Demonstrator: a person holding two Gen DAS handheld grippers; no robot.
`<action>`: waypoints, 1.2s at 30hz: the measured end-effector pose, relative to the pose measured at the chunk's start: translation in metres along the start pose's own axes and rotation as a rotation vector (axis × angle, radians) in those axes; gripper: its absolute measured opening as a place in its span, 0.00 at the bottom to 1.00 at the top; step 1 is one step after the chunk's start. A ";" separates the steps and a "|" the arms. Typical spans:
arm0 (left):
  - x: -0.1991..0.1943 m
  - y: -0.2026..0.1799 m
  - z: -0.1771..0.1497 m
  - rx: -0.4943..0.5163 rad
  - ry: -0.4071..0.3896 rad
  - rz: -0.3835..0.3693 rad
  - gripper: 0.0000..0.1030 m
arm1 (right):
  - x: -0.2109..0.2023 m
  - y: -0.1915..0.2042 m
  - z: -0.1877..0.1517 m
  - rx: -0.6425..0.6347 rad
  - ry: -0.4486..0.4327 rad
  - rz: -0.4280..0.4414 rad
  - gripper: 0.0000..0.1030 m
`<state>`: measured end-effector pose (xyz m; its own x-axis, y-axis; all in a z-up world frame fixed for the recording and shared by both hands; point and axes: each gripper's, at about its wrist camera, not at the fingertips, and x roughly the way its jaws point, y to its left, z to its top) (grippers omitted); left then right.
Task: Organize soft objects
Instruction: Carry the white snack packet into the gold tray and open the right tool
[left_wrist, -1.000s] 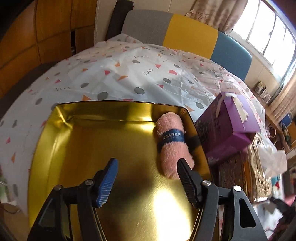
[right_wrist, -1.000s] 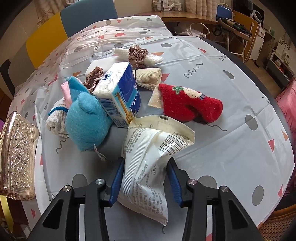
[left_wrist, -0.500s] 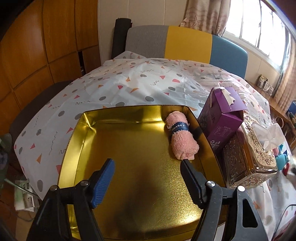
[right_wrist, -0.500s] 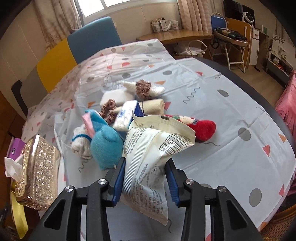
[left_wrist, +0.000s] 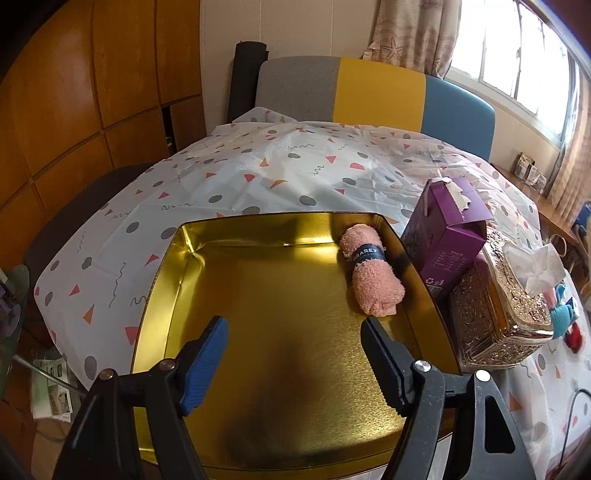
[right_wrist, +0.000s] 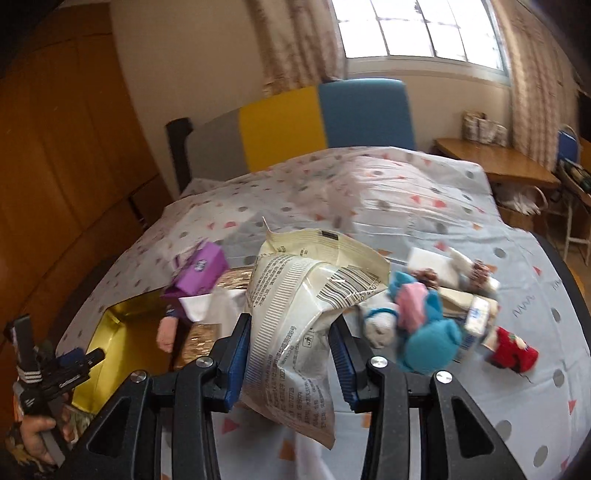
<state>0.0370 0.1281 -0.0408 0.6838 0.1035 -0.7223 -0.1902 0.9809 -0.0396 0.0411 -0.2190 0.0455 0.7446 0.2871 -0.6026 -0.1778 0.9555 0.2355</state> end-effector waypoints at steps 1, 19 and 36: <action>0.000 0.004 0.000 -0.012 0.003 0.003 0.73 | 0.005 0.019 0.002 -0.039 0.018 0.034 0.40; 0.001 0.071 -0.012 -0.159 0.004 0.080 0.73 | 0.183 0.205 -0.078 -0.394 0.488 0.095 0.43; -0.009 0.047 -0.012 -0.100 -0.022 0.062 0.76 | 0.140 0.191 -0.070 -0.337 0.294 0.099 0.57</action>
<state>0.0131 0.1711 -0.0444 0.6835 0.1677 -0.7104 -0.3007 0.9515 -0.0647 0.0664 0.0081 -0.0468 0.5077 0.3390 -0.7920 -0.4748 0.8772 0.0711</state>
